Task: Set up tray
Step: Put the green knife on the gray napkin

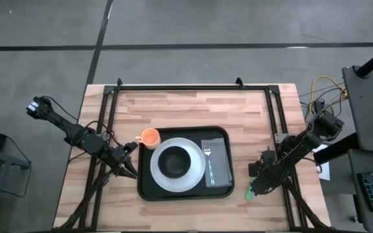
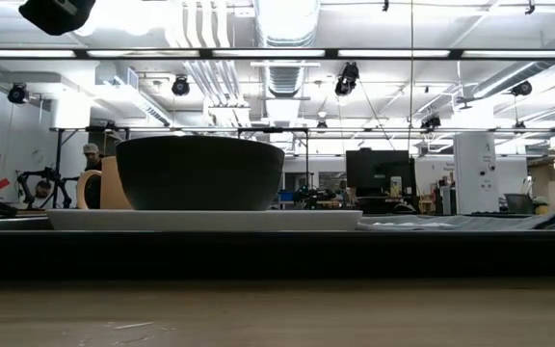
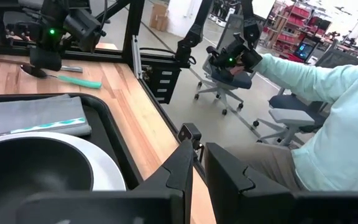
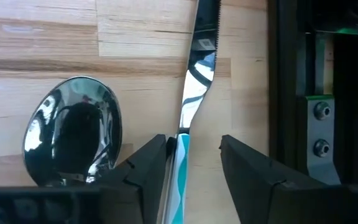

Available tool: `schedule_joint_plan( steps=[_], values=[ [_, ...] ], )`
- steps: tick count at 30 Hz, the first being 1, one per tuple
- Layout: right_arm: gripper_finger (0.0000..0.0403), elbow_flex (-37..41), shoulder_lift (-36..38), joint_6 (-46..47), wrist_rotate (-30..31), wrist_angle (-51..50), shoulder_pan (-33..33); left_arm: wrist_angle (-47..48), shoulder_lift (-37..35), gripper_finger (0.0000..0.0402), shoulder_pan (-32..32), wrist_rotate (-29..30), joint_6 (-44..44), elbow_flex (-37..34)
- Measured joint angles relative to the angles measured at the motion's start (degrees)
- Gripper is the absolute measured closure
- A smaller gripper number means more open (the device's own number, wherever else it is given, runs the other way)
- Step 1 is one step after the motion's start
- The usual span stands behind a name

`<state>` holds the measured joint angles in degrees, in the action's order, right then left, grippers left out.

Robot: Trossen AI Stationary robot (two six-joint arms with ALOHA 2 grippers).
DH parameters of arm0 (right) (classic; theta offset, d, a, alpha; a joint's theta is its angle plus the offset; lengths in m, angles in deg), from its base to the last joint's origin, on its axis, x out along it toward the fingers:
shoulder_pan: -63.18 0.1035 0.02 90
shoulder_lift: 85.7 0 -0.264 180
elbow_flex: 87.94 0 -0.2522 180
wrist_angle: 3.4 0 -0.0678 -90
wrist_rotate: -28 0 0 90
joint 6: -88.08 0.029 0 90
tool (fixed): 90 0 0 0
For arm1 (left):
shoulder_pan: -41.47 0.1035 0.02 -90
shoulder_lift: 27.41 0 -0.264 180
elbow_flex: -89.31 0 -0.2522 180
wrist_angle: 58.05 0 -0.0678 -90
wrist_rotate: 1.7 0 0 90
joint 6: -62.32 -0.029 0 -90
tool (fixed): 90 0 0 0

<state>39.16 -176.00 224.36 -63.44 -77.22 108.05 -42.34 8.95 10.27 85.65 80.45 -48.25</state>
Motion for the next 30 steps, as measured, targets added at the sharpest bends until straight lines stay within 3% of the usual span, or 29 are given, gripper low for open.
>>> schedule_joint_plan(
  steps=[10,30],
  values=[
    [0.0309,0.32,0.0,-0.05,0.12,1.21,-0.07,0.0,0.0,0.0378,-0.02,-0.02,0.56,0.0],
    [0.031,0.48,-0.87,0.33,0.4,1.98,-0.03,0.0,0.0,0.0378,0.0,-0.1,1.05,-0.21]
  ],
)
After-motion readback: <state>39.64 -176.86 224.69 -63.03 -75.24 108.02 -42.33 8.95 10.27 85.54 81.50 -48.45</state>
